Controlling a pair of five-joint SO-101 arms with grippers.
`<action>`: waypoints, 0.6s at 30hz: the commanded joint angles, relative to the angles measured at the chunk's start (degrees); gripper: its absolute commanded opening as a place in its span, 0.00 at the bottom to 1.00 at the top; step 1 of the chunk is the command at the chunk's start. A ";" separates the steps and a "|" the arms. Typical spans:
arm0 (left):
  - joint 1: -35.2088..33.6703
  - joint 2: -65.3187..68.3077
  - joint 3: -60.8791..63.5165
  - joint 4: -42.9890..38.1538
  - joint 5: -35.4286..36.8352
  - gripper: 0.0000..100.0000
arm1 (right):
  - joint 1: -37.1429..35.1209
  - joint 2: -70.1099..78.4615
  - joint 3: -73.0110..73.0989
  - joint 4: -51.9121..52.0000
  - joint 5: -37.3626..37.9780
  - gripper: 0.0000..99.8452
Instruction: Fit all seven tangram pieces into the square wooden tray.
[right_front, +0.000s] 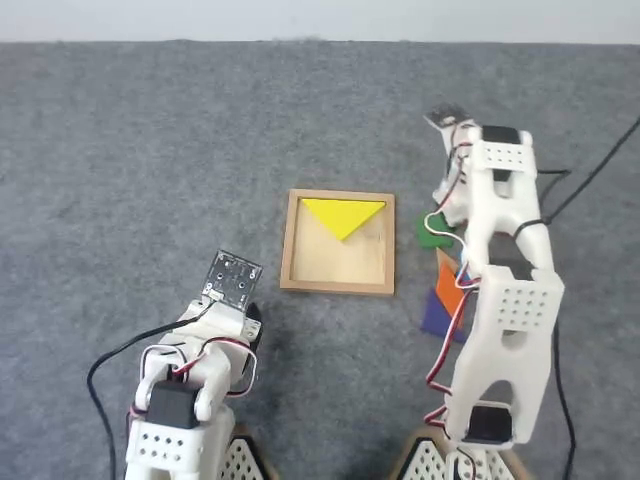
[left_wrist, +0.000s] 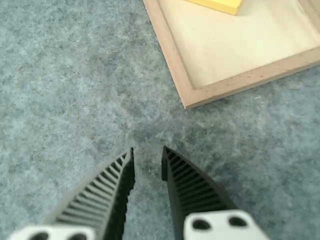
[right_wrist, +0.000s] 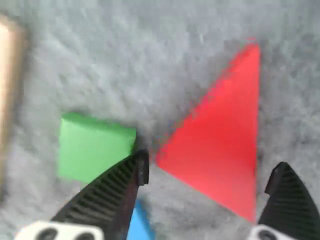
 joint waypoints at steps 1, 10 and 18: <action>0.09 0.09 -0.40 -0.18 0.35 0.09 | -2.59 -0.66 -4.57 0.57 -2.55 0.37; 0.09 0.09 -0.40 -0.18 0.35 0.09 | 0.48 -0.57 -4.75 0.31 -1.85 0.37; 0.09 0.09 -0.40 -0.18 0.35 0.09 | 2.15 2.51 -4.84 0.13 6.95 0.37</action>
